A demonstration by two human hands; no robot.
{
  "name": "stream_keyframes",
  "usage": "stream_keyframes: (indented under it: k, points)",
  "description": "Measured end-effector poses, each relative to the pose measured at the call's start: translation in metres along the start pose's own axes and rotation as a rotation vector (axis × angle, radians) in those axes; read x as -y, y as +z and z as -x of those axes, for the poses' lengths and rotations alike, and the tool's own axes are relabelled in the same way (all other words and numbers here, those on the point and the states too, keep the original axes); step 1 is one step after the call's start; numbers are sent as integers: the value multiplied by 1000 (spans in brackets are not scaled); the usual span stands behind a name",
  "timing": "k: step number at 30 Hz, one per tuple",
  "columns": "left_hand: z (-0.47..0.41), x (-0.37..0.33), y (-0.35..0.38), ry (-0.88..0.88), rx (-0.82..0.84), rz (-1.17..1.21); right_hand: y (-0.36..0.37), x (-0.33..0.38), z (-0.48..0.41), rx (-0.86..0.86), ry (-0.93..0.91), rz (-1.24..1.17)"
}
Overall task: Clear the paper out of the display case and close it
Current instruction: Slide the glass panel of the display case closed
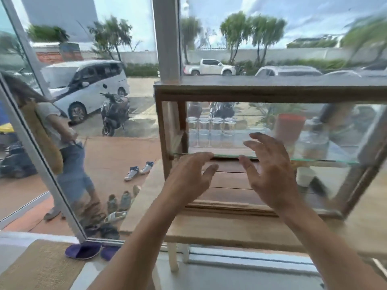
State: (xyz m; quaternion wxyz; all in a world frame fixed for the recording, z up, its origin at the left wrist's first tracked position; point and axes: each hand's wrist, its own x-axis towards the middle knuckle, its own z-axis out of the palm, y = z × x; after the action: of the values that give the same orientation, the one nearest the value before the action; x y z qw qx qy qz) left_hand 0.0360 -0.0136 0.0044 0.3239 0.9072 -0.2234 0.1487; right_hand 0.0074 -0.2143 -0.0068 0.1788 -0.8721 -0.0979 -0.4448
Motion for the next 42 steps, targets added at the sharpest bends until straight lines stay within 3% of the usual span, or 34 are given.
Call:
stream_keyframes:
  k: [6, 13, 22, 28, 33, 42]
  points:
    - [-63, -42, 56, 64, 32, 373, -19, -72, -3, -183, 91, 160]
    - [-113, -73, 95, -120, 139, 933, 0, -120, -12, -299, 68, 279]
    - [-123, -89, 108, -113, 365, 1335, 28, -150, -18, -363, 85, 454]
    - [-122, -84, 108, -25, 393, 1351, 33, -160, -19, -381, 77, 504]
    - [-121, -74, 108, 60, 309, 1270, 32, -162, -19, -401, 67, 522]
    - [-114, -36, 89, 47, 181, 1230, 31, -163, -18, -402, 59, 488]
